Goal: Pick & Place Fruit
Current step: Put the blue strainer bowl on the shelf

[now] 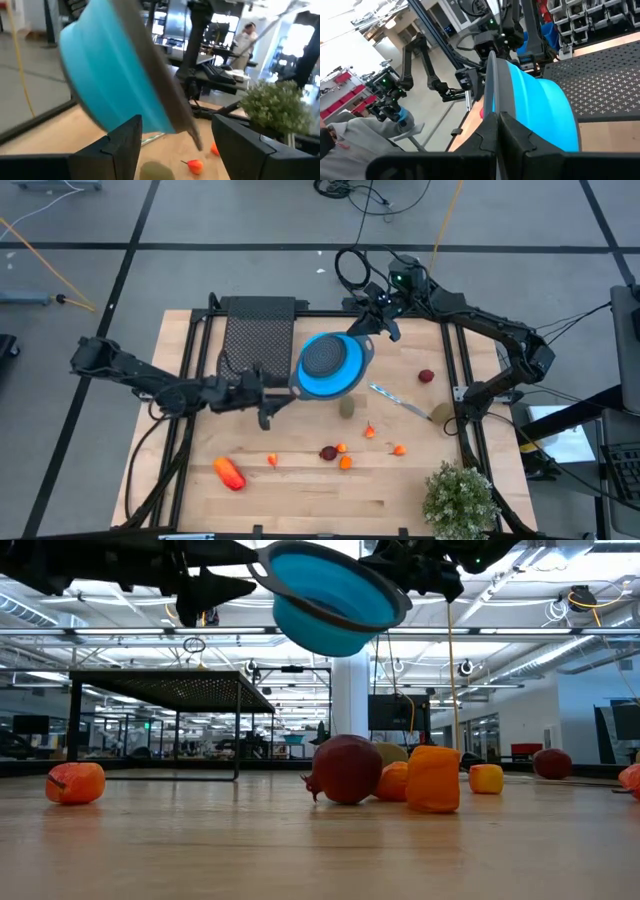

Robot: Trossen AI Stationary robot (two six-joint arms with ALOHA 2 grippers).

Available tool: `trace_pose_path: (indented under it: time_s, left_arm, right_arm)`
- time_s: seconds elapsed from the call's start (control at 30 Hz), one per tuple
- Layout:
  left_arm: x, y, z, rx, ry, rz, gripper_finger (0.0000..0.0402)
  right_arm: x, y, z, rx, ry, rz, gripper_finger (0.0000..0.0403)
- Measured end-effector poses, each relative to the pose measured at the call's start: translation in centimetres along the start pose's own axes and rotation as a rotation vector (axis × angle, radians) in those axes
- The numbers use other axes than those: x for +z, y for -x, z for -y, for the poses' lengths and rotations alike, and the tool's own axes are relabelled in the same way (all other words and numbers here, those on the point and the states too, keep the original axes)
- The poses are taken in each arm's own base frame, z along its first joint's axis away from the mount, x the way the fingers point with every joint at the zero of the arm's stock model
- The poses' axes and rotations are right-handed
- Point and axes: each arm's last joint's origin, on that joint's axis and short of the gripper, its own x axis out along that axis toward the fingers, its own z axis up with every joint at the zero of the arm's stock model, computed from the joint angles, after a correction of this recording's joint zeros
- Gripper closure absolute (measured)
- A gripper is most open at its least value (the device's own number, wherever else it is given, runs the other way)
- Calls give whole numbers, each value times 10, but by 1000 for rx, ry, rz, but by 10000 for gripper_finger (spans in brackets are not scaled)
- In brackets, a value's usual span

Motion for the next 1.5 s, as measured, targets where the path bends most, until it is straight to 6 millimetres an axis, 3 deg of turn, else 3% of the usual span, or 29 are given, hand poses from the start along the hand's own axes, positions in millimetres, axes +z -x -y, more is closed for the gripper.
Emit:
trace_pose_path:
  time_s: [0.43,0.53,0.77,0.83,1.0,1.5]
  left_arm:
    - [0,-5,-16,81,302,-5,171]
    - [0,-6,-19,82,322,-5,210]
    - [0,-7,-22,53,308,-19,367]
    - [0,-7,-21,42,305,-25,389]
    - [0,-7,-21,26,319,-29,398]
    - [4,-6,-26,33,346,-23,401]
  right_arm:
    - [0,-8,-1,-76,94,3,402]
    - [-1,-10,-2,-68,107,-1,403]
    - [-1,-10,-2,-67,106,-1,403]
    - [0,-10,-3,-70,115,1,403]
    - [-1,-9,-2,-77,126,1,397]
    - [-2,-9,-1,-72,135,-8,323]
